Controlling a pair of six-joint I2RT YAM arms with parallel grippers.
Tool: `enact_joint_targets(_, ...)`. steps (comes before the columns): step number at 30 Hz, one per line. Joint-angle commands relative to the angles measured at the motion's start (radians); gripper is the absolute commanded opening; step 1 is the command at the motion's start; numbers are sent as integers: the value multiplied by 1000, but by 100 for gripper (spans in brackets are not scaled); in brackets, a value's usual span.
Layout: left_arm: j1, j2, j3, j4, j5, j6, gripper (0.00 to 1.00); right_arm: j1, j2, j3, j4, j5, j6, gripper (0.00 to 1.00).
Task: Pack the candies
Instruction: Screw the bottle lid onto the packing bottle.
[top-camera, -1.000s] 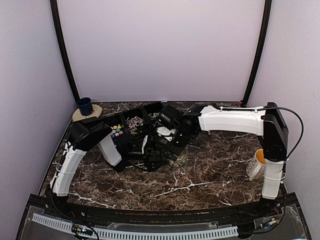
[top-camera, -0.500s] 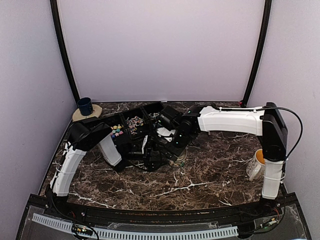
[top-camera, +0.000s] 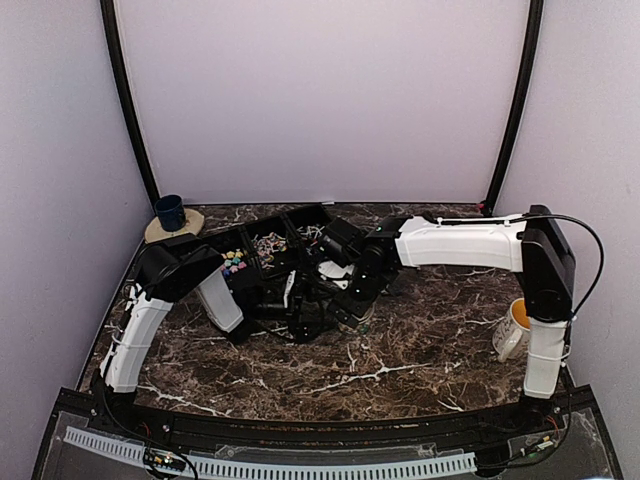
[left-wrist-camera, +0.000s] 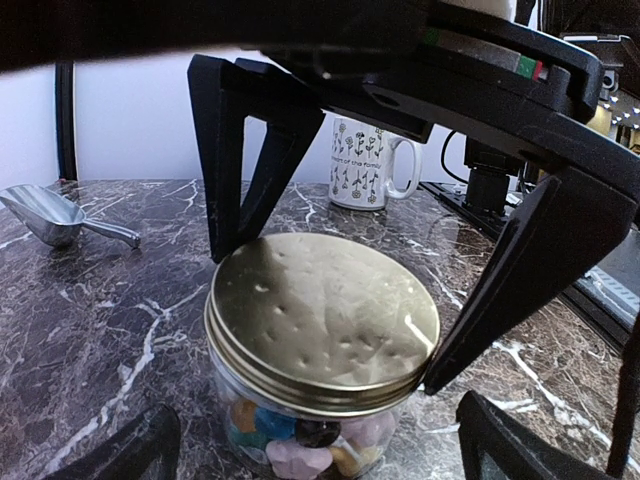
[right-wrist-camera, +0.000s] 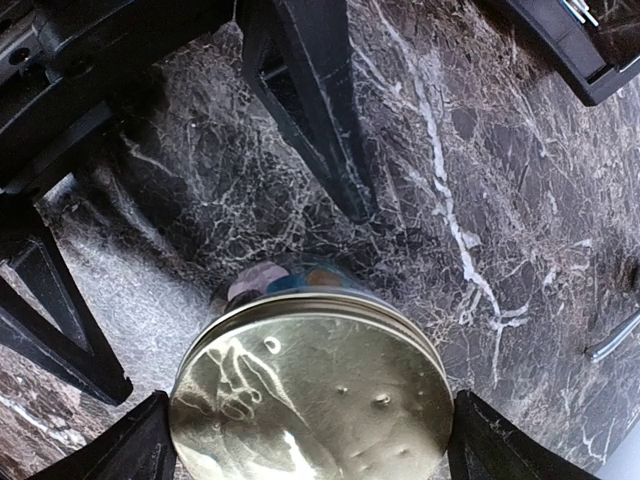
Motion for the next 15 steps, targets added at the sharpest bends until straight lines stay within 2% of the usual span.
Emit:
enact_joint_targets(1, 24, 116, -45, -129, 25, -13, 99, -6, -14, -9, 17, -14, 14, 91)
enact_joint_targets(15, 24, 117, -42, -131, 36, -12, 99, -37, -70, -52, 64, -50, 23, 84)
